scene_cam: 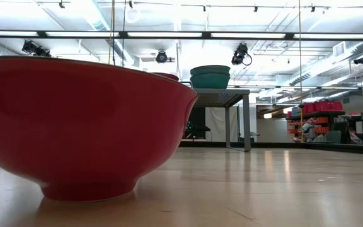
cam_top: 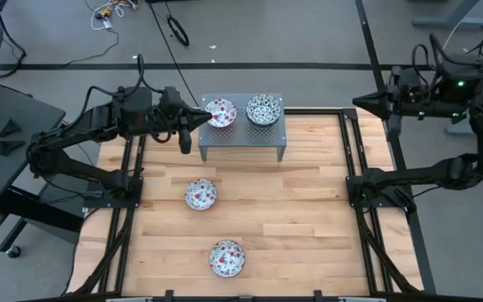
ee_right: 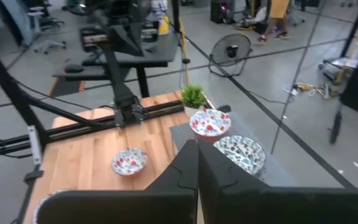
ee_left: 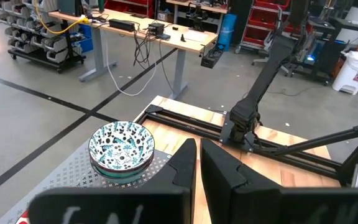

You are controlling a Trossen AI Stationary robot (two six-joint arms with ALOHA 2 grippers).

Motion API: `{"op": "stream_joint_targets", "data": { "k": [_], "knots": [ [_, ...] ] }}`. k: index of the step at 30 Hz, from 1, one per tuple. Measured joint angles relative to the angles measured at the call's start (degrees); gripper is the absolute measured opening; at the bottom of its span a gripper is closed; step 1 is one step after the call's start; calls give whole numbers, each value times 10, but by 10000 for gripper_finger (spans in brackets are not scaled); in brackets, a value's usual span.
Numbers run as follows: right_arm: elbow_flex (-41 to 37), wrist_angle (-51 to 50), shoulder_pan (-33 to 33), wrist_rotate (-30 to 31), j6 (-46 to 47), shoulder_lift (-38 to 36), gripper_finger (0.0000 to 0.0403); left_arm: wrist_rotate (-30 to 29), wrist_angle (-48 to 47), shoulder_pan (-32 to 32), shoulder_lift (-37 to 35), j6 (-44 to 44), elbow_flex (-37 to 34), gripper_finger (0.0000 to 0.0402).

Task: Pick & Place Mini bowls
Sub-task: Stack the top red and white patterned bowl on top of the other red and white patterned bowl on the shelf

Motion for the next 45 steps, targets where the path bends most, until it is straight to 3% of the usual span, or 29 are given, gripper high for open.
{"op": "stream_joint_targets", "data": {
  "k": [10, 33, 45],
  "knots": [
    [45, -39, 0, -21, 3, -1, 0, 0, 0, 0, 0, 0, 0, 28],
    [45, -65, 0, 4, -27, -12, 0, -2, 0, 0, 0, 2, 1, 28],
    [45, -59, 0, 3, -28, -12, 24, 12, -1, 0, 0, 2, 1, 28]
  ]
}}
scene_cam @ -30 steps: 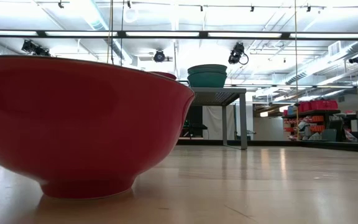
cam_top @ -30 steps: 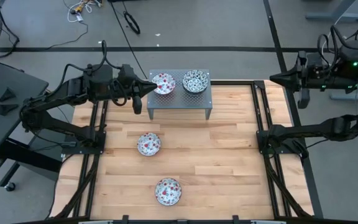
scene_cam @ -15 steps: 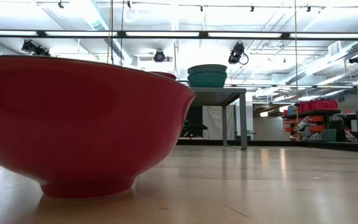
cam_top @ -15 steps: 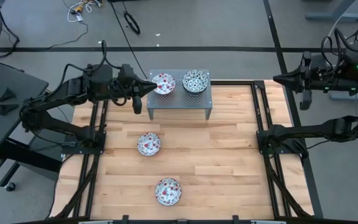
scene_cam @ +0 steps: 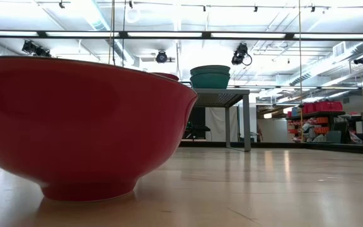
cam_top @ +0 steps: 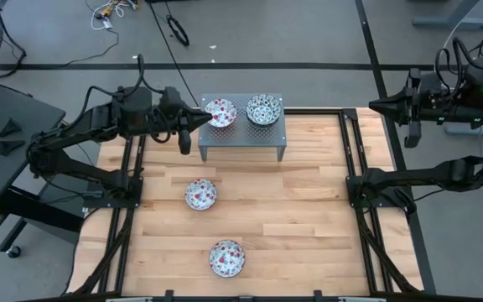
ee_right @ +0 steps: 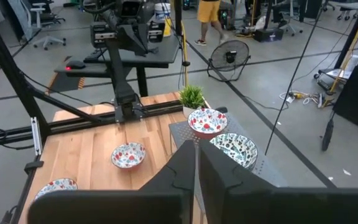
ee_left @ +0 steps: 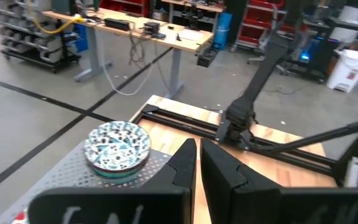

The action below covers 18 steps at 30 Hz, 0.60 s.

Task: Pick & Place Mini bowls
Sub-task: Stack the top red and white patterned bowl on top of the other red and white patterned bowl on the shelf

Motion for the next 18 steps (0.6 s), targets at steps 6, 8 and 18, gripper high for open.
{"op": "stream_joint_targets", "data": {
  "k": [6, 8, 18],
  "knots": [
    [0, 0, 0, 0, 0, 0, 25, 41, -2, 0, 0, -1, 0, 28],
    [0, 0, 0, -2, 0, 0, 25, 44, -5, 0, 0, -1, 0, 28],
    [0, 34, 0, -52, 76, 1, 25, 44, -6, 0, 0, 0, 0, 28]
  ]
}}
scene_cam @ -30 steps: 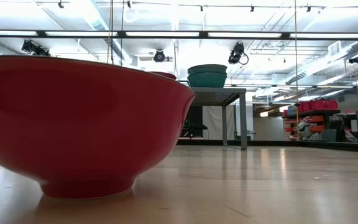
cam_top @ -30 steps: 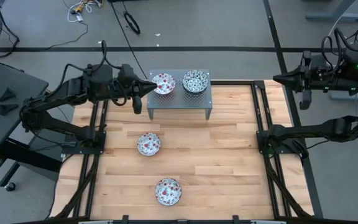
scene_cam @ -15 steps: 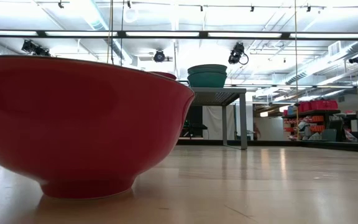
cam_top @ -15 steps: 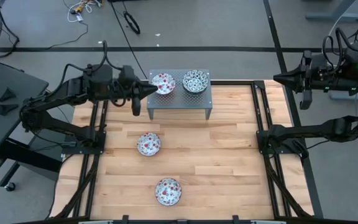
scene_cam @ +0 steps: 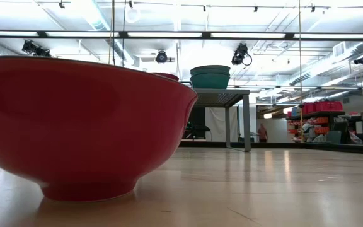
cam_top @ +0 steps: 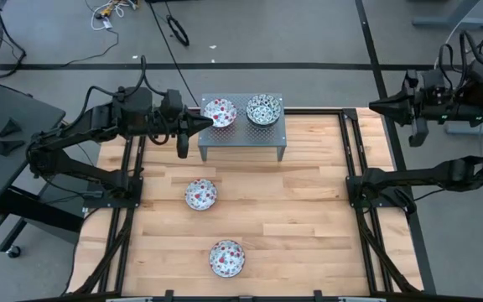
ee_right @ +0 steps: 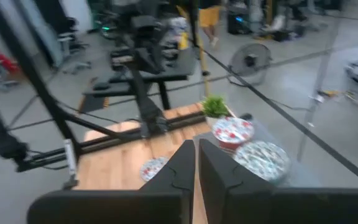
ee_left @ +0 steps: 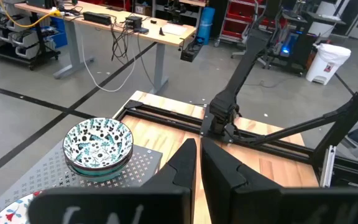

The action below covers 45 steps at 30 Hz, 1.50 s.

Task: Pick & Place Mini bowls
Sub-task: Stack the top red and white patterned bowl on top of the other red and white patterned bowl on the shelf

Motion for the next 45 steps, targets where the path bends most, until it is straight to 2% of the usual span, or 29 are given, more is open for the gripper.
{"op": "stream_joint_targets", "data": {
  "k": [7, 17, 23, 31, 37, 45],
  "knots": [
    [0, 35, 0, -42, 5, 0, 25, 0, 0, 0, 0, 4, 0, 28],
    [0, 43, 0, -47, 2, 2, 25, 0, 0, 0, 0, 4, 0, 28],
    [0, 19, 0, -51, -3, 1, 25, 0, 0, 0, 0, 4, 0, 28],
    [0, -4, 0, -102, -16, -1, 25, 0, 0, 0, 0, 4, 0, 28],
    [0, -22, 0, -100, -42, -1, 25, 0, -3, 0, 0, 3, 0, 28],
    [0, -50, 0, -34, -109, -1, 25, 0, -3, 0, 0, 3, 0, 28]
  ]
}}
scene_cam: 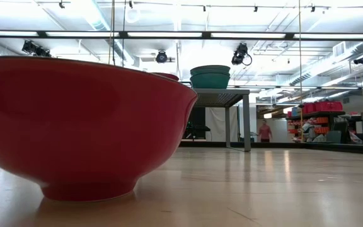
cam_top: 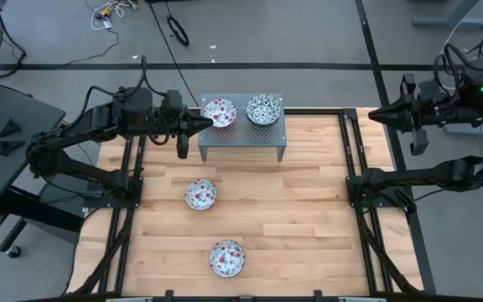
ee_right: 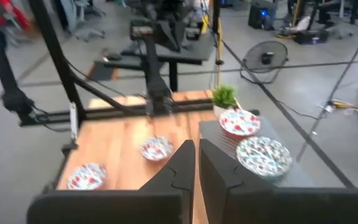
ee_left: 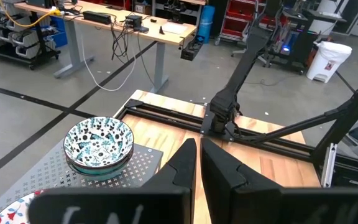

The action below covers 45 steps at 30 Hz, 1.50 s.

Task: Pick & Place Mini bowls
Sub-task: Stack the top red and white patterned bowl on top of the other red and white patterned bowl on the shelf

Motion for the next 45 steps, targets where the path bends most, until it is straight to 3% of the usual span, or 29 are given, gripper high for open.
{"op": "stream_joint_targets", "data": {
  "k": [9, 20, 33, 38, 45],
  "knots": [
    [0, -20, 0, 9, -24, 0, 25, 0, -3, 0, 0, -5, 0, 28],
    [0, -18, 0, 9, 38, 0, 25, 0, -3, 0, 0, -4, 0, 28],
    [0, -18, 0, 9, 39, 0, 25, -30, -19, 0, 0, 1, 0, 32],
    [0, -18, 0, 9, 39, 0, 25, -31, -46, 0, 0, -1, 0, 64],
    [0, -18, 0, 9, 38, 0, 25, -8, -99, 0, 0, -33, 0, 145]
  ]
}}
